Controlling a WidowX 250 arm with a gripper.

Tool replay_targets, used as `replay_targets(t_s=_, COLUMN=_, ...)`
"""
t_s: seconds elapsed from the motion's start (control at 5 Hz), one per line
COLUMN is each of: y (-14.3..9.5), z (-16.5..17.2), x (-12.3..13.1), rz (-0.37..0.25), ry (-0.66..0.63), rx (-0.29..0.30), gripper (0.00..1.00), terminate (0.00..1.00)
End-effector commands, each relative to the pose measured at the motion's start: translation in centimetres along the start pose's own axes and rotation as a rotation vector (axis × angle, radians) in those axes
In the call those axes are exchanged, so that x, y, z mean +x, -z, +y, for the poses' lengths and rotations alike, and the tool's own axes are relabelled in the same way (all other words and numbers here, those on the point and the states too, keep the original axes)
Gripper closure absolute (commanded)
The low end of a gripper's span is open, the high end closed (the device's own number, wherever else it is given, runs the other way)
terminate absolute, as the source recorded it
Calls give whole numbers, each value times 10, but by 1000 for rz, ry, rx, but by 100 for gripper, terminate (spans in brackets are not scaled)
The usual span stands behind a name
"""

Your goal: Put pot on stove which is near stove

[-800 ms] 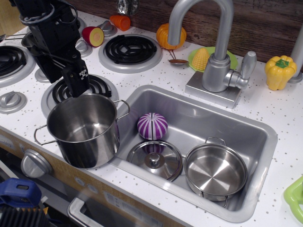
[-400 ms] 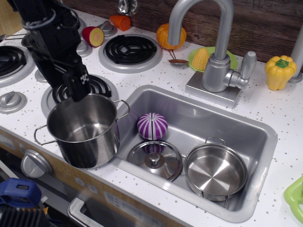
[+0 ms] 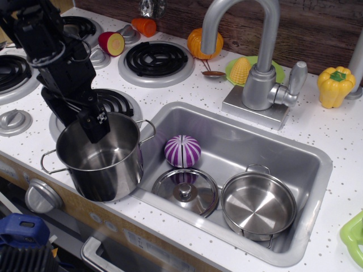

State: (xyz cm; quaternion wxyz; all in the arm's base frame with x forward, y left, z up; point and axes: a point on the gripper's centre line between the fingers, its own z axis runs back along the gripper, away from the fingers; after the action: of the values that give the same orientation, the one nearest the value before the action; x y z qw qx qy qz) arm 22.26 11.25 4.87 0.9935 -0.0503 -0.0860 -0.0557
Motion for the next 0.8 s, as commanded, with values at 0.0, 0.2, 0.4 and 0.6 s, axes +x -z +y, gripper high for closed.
replay_targets(t_s=0.0, y=11, z=8, x=-1, rz=-28, ry=12, rx=-13, gripper=0, terminate=0)
replay_targets(t_s=0.2, y=19, z=8, x=-3, rz=-28, ry=-10, rx=-42, gripper=100, terminate=0)
replay_targets(t_s=0.4, y=18, z=7, x=-3, rz=-32, ry=-13, rx=-34, gripper=100, terminate=0)
replay_targets(t_s=0.6, y=12, z=10, x=4, rz=-27, ry=8, rx=-27, gripper=100, terminate=0)
